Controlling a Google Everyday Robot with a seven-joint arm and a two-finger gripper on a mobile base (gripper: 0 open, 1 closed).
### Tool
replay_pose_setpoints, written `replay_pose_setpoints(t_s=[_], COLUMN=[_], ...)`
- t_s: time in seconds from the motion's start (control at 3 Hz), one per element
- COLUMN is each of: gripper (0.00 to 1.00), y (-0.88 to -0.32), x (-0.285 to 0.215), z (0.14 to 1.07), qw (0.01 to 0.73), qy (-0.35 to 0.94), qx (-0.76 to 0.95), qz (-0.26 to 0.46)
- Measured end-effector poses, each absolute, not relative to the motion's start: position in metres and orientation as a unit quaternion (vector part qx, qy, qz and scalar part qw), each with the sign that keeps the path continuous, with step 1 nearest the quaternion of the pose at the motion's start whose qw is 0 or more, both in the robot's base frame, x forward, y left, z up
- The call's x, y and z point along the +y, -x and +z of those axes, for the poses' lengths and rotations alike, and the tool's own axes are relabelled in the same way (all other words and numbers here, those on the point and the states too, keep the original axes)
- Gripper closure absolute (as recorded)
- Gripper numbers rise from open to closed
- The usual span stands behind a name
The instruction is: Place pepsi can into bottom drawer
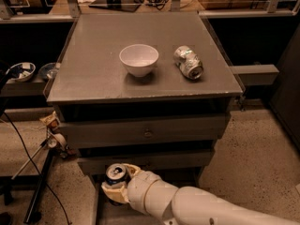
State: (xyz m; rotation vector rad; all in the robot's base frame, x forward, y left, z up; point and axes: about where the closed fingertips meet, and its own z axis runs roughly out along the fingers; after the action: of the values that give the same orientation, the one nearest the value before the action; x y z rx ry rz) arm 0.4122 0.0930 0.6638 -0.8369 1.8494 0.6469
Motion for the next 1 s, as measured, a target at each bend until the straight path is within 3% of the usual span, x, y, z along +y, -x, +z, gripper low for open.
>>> replay_pose_setpoints(t_s=[1.0], gripper=[1.0], y=[-0.413], x=[0.103], z=[0.606], qw=[0.468], qy=[0.347], qx=[0.763], qz=[0.28])
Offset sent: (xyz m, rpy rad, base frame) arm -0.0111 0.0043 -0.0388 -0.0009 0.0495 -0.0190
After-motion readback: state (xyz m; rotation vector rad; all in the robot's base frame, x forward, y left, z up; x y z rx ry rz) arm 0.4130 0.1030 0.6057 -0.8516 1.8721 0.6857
